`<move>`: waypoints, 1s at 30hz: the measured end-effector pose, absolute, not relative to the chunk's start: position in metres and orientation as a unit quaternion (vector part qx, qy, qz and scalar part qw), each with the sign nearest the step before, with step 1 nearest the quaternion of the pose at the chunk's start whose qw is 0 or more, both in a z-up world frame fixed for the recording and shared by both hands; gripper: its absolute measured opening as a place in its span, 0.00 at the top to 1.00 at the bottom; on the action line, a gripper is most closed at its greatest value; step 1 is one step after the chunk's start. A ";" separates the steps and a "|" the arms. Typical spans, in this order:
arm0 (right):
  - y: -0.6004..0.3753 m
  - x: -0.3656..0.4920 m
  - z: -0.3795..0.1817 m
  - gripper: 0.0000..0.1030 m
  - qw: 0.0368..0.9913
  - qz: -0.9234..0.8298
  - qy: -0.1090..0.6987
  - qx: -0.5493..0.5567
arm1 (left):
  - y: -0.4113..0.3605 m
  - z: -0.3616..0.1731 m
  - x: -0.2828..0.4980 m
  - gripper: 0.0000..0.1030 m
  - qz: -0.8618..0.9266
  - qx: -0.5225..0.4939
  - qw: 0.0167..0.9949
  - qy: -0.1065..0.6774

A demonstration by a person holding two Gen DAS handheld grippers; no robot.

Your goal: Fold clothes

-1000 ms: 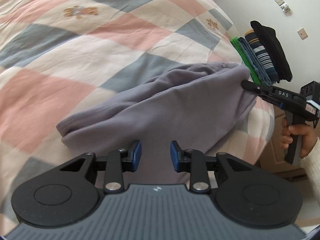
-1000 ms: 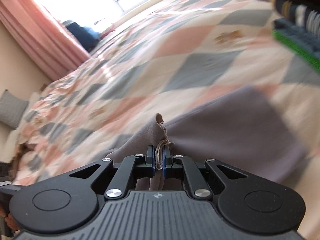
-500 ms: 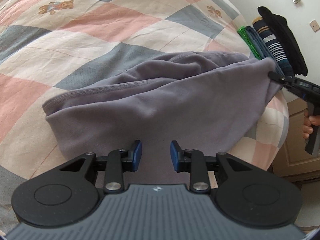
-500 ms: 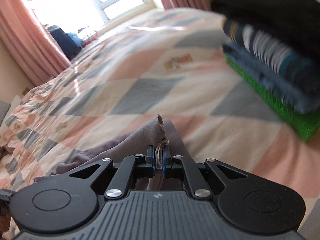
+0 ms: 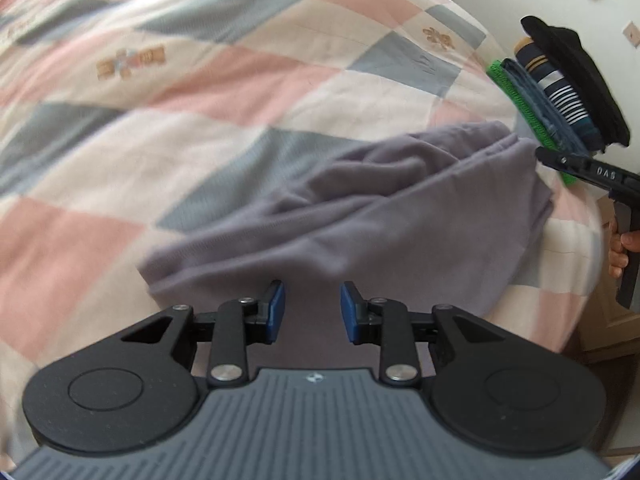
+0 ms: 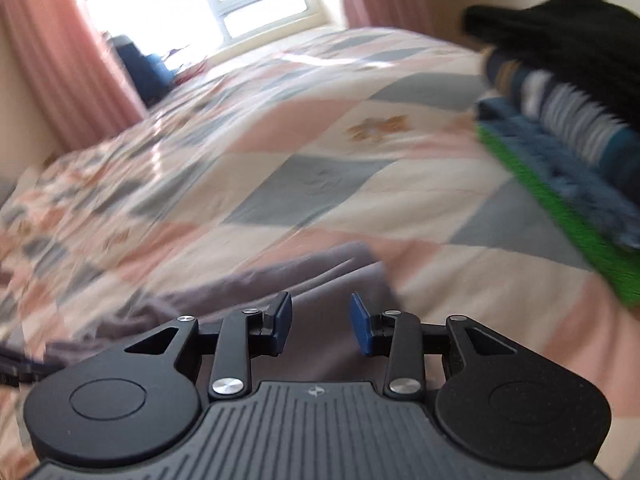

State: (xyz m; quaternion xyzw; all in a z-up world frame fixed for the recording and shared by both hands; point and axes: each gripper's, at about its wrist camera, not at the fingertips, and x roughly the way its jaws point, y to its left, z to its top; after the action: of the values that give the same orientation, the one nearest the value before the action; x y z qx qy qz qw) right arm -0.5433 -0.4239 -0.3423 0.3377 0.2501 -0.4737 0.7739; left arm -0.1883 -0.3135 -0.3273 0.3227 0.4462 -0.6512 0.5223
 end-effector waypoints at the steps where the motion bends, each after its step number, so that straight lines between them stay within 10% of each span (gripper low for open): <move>1: -0.431 -0.539 -0.353 0.68 0.770 -0.478 0.259 0.333 | -0.316 -0.330 -0.187 0.77 -0.651 0.327 0.526 0.439; 4: -0.449 -0.538 -0.377 0.78 0.755 -0.508 0.266 0.317 | -0.325 -0.349 -0.178 0.86 -0.651 0.333 0.529 0.431; 7: -0.458 -0.548 -0.374 0.68 0.733 -0.538 0.254 0.328 | -0.323 -0.341 -0.167 0.92 -0.647 0.329 0.542 0.423; 21: -0.377 -0.534 -0.377 0.81 0.701 -0.568 0.309 0.300 | -0.308 -0.339 -0.156 0.84 -0.663 0.391 0.519 0.371; 30: -0.299 -0.469 -0.335 0.68 0.674 -0.607 0.223 0.357 | -0.314 -0.320 -0.143 0.85 -0.704 0.393 0.472 0.357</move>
State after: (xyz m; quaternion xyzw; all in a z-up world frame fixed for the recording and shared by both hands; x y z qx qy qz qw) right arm -0.4693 -0.2988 -0.3346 0.3567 0.2228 -0.6070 0.6743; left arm -0.1432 -0.3138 -0.3203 0.3927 0.3569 -0.7041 0.4719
